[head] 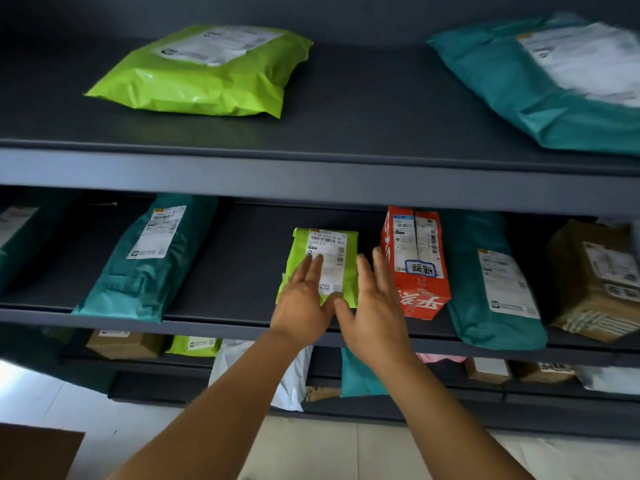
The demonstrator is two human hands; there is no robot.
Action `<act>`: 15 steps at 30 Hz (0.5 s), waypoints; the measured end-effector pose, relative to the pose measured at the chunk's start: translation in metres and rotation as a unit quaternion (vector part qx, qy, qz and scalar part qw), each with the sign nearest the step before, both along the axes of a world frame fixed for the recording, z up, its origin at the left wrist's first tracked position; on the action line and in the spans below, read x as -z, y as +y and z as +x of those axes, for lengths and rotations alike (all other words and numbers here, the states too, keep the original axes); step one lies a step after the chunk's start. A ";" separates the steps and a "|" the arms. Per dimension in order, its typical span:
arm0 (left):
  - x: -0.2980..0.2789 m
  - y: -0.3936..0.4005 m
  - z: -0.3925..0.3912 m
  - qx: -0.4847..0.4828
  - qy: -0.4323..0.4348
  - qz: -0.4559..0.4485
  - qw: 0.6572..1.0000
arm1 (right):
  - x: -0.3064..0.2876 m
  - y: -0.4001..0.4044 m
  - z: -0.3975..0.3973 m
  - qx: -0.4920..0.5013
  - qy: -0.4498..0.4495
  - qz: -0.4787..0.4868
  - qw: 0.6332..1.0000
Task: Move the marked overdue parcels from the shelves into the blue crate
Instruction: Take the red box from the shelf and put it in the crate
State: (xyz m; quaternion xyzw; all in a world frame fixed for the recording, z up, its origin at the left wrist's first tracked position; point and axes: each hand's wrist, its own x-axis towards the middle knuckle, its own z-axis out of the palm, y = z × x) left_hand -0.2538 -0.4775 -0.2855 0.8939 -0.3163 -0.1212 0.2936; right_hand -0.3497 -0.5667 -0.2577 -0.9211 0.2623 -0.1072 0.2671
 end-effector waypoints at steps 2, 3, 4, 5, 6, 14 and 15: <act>-0.008 -0.017 -0.011 0.028 -0.004 -0.023 0.999 | -0.006 -0.016 -0.009 0.028 -0.019 -0.011 0.999; -0.012 -0.025 -0.017 0.041 -0.007 -0.029 0.999 | -0.007 -0.025 -0.015 0.046 -0.023 -0.015 0.999; -0.014 -0.034 -0.022 0.053 -0.008 -0.031 0.998 | -0.008 -0.035 -0.020 0.068 -0.026 -0.015 0.997; -0.016 -0.041 -0.027 0.063 -0.006 -0.027 0.998 | -0.007 -0.045 -0.024 0.091 -0.028 -0.008 0.995; -0.018 -0.049 -0.031 0.073 -0.001 -0.020 0.997 | -0.006 -0.054 -0.029 0.112 -0.030 0.009 0.993; -0.025 -0.091 -0.041 0.083 0.049 0.039 0.995 | 0.015 -0.101 -0.036 0.176 0.000 0.176 0.968; -0.025 -0.094 -0.040 0.077 0.059 0.043 0.994 | 0.016 -0.102 -0.035 0.172 -0.001 0.197 0.965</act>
